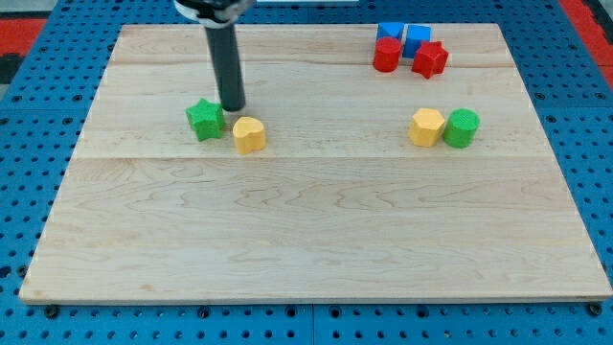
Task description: Move the green star along with the yellow heart to the center
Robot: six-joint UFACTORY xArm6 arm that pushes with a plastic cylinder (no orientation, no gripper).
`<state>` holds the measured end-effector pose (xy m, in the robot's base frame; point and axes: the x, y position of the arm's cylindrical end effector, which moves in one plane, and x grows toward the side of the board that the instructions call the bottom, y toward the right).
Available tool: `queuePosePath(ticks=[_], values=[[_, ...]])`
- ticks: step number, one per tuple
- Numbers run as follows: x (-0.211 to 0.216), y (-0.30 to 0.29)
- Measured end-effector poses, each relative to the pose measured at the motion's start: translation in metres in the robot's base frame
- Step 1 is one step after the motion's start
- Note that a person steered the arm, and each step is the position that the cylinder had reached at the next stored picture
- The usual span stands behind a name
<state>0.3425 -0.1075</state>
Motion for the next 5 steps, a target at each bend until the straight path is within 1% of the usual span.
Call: queuePosePath(ticks=[1, 3, 4, 5], values=[[-0.009, -0.008], [-0.010, -0.008], [-0.011, -0.018], [-0.012, -0.052]])
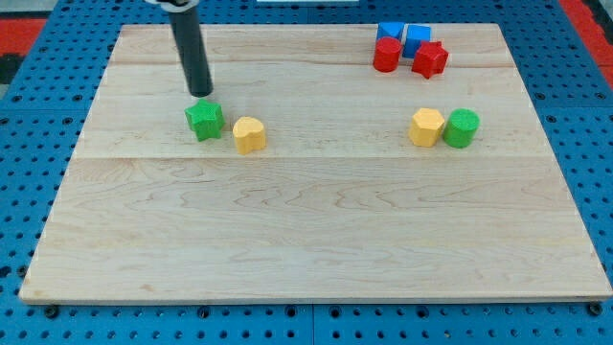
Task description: Move the green star along with the yellow heart to the center
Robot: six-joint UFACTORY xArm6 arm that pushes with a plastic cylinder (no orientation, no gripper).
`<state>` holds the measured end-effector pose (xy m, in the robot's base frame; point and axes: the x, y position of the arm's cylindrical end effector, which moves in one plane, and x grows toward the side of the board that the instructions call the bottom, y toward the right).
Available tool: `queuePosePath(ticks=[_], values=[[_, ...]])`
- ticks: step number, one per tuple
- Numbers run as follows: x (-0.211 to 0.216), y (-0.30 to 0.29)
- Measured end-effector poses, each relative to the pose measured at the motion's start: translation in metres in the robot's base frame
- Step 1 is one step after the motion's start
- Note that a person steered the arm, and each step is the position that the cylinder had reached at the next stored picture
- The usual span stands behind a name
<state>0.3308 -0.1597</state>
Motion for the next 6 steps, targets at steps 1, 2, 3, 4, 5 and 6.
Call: queuePosePath(ticks=[1, 2, 3, 4, 5, 6], values=[[0.022, -0.018], [0.067, 0.025], [0.079, 0.097], [0.087, 0.107], [0.090, 0.099], [0.090, 0.099]])
